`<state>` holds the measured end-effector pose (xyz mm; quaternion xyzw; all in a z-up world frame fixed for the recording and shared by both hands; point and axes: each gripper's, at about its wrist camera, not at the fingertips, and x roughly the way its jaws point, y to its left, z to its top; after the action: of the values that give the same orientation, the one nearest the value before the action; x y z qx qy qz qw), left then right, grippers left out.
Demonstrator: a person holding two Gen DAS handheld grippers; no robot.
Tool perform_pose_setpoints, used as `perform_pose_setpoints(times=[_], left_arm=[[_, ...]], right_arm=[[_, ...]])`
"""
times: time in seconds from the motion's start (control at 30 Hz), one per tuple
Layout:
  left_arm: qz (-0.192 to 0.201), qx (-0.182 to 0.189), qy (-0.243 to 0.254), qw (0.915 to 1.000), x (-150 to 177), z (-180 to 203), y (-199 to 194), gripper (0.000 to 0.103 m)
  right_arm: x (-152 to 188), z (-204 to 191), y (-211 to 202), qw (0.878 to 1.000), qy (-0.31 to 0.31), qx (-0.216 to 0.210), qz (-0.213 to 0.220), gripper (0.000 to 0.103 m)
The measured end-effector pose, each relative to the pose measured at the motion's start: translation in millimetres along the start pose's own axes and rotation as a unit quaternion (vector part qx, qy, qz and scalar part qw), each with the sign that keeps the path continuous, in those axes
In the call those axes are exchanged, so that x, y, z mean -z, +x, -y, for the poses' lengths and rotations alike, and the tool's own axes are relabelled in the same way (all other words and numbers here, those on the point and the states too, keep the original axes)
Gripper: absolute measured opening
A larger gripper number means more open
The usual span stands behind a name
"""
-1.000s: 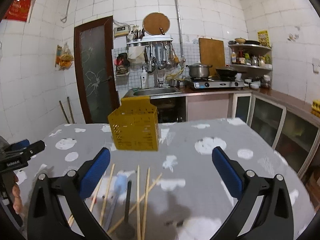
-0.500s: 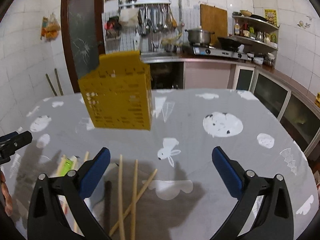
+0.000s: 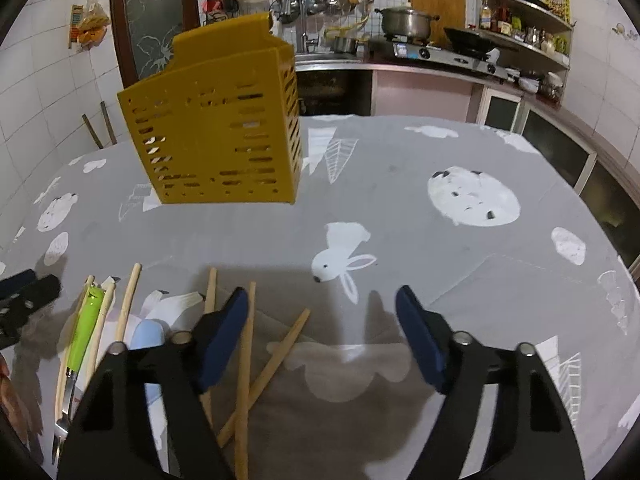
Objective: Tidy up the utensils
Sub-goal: 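Move both tools down toward the loose wooden chopsticks, then close the right tool on a wooden chopstick while the left tool grasps another chopstick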
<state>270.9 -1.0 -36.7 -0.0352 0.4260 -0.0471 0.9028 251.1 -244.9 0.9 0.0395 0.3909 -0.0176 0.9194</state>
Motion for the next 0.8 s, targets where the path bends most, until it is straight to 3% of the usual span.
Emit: perform_pose_setpoints(times=[0.07, 0.27, 0.53, 0.7, 0.8], left_arm=[[-0.014, 0.000, 0.004, 0.9999, 1, 1, 6, 0.071], [-0.010, -0.007, 0.008, 0.9999, 2, 3, 6, 0.068], [-0.036, 0.003, 0.003, 0.9993, 6, -1, 15, 0.054], [-0.037, 0.006, -0.004, 0.9993, 7, -5, 16, 0.054], [-0.037, 0.005, -0.004, 0.9993, 8, -6, 16, 0.054]], right_arm=[[1, -4, 3, 1.000, -0.003, -0.002, -0.008, 0.066], [1, -14, 3, 1.000, -0.020, -0.009, -0.011, 0.059], [7, -20, 14, 0.999, -0.028, -0.019, -0.034, 0.034], [7, -16, 13, 0.999, -0.017, -0.026, -0.030, 0.023], [8, -15, 13, 0.999, -0.012, -0.030, -0.030, 0.023]])
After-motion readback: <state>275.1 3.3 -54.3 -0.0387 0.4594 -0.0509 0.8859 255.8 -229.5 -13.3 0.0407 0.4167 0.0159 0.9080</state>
